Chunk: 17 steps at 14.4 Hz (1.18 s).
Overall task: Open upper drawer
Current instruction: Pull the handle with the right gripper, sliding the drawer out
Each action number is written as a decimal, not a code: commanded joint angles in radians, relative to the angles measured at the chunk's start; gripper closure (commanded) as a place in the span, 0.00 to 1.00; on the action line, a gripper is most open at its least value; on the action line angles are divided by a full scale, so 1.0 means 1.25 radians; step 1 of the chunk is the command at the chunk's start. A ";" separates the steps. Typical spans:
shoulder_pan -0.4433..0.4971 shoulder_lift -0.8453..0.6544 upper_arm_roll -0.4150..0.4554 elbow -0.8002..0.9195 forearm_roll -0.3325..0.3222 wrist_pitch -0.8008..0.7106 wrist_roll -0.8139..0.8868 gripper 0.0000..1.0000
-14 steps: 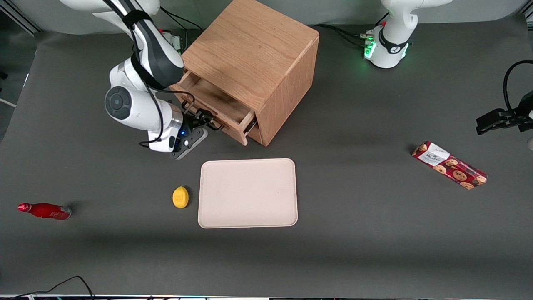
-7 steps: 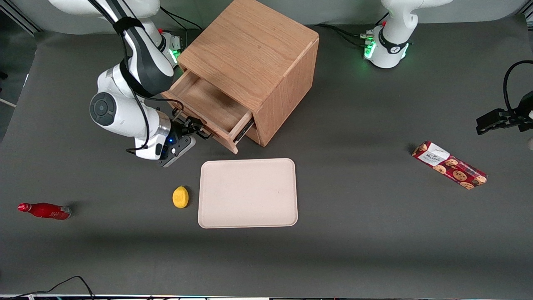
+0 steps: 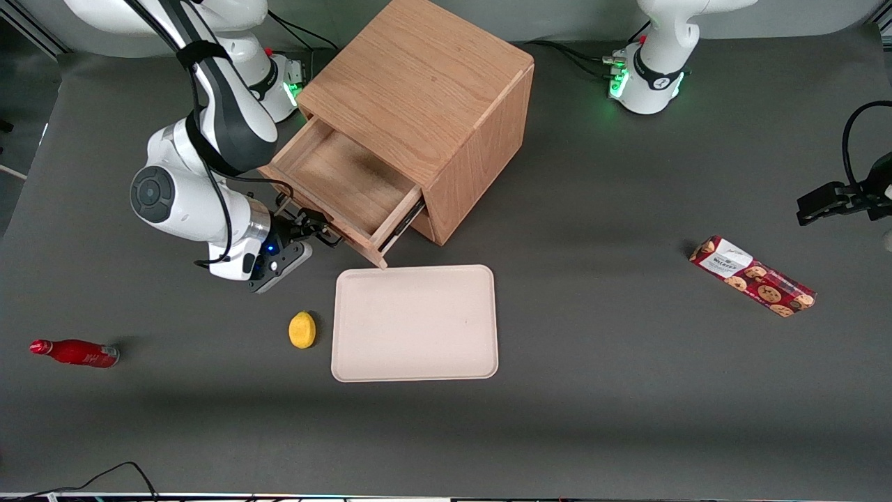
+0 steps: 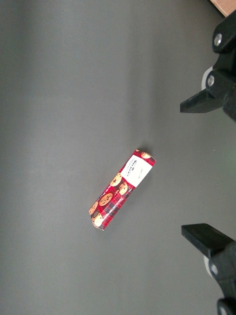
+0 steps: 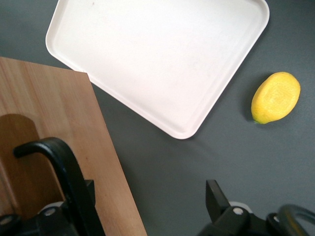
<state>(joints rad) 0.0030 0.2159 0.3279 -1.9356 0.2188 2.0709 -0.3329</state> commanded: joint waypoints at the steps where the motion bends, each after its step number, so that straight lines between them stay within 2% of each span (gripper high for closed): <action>1: 0.003 0.011 -0.019 0.056 -0.003 -0.022 -0.007 0.00; 17: 0.011 0.060 -0.093 0.157 -0.008 -0.054 -0.036 0.00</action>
<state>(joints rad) 0.0095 0.2929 0.2427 -1.8127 0.1949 2.0428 -0.3608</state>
